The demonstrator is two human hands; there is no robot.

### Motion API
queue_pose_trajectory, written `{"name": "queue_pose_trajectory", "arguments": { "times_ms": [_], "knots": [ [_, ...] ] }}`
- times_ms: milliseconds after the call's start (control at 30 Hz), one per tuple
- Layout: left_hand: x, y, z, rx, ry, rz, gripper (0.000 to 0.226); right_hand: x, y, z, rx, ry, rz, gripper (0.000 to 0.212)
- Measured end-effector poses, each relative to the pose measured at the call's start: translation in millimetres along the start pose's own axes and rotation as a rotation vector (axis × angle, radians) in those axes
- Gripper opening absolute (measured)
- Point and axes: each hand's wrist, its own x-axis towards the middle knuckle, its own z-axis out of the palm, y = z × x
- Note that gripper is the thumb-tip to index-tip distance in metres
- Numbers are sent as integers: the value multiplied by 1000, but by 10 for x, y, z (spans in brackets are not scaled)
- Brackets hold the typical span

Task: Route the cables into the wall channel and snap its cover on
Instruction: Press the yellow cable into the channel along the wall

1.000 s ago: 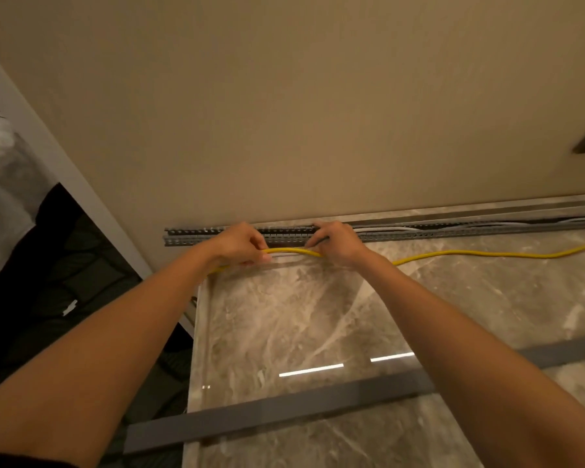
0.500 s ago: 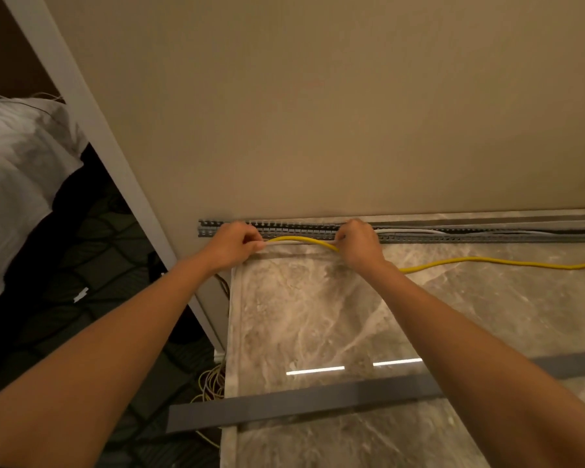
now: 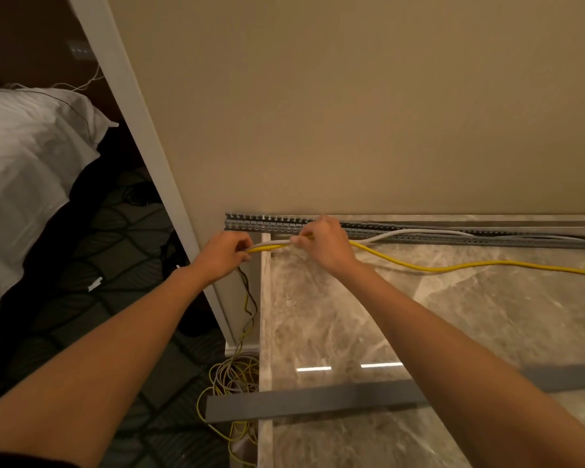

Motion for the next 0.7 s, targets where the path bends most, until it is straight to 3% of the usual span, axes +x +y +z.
{"name": "queue_pose_trajectory", "arguments": {
  "times_ms": [200,267,367,467,633,700],
  "knots": [
    [36,34,-90,94,-5,28,12,192,-117,-13,22,-143,228,42],
    [30,40,-98,149,27,46,18,228,-127,-26,59,-175,233,35],
    [-35,81,-10,273,131,129,3,218,-169,-59,20,-185,189,17],
    [-63,131,113,276,120,94,27,160,-192,-45,-58,-83,70,13],
    [-64,107,107,73,89,116,28,28,-81,-33,45,82,54,13],
    [-87,110,94,57,138,176,38,-25,-61,-46,37,138,-10,14]
  ]
}}
